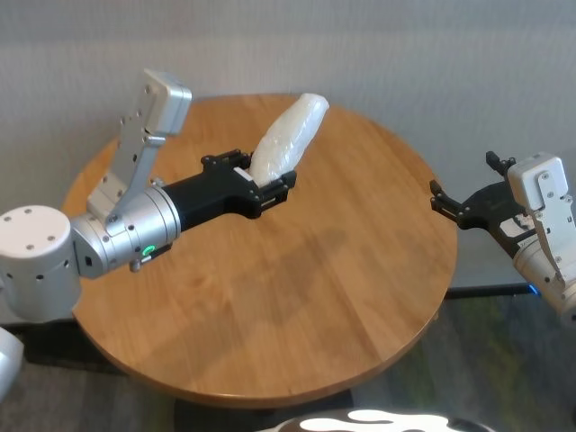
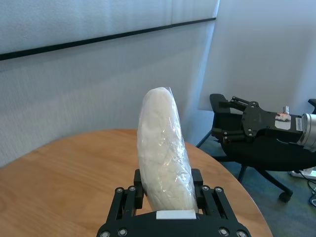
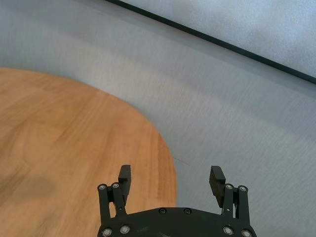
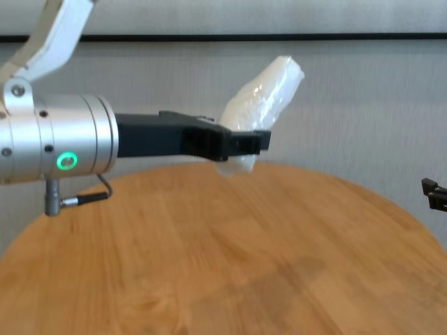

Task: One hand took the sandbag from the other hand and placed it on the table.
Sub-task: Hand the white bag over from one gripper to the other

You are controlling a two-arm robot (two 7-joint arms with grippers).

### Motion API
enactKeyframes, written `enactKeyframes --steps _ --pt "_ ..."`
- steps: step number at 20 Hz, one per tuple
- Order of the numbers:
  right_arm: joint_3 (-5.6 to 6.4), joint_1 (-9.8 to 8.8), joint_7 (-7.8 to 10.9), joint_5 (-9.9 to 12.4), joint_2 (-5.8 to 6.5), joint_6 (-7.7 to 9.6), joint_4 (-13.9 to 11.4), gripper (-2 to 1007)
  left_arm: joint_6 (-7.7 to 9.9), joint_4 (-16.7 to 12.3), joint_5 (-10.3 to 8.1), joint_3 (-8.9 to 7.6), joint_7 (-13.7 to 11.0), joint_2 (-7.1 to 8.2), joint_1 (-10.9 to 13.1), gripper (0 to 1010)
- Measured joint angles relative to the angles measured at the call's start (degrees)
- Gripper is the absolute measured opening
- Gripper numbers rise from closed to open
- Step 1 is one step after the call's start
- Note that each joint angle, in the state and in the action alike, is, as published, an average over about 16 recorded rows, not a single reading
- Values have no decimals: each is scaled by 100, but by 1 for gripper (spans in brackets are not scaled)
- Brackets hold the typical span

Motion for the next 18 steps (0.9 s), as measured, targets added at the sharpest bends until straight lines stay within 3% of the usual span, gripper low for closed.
enactKeyframes --steps 8,18 --pt "0 0 0 0 0 0 0 1000 45 -18 -140 34 -40 40 -92 596" --pt "0 0 0 0 0 0 0 1000 81 -3 -161 44 -31 49 -118 596"
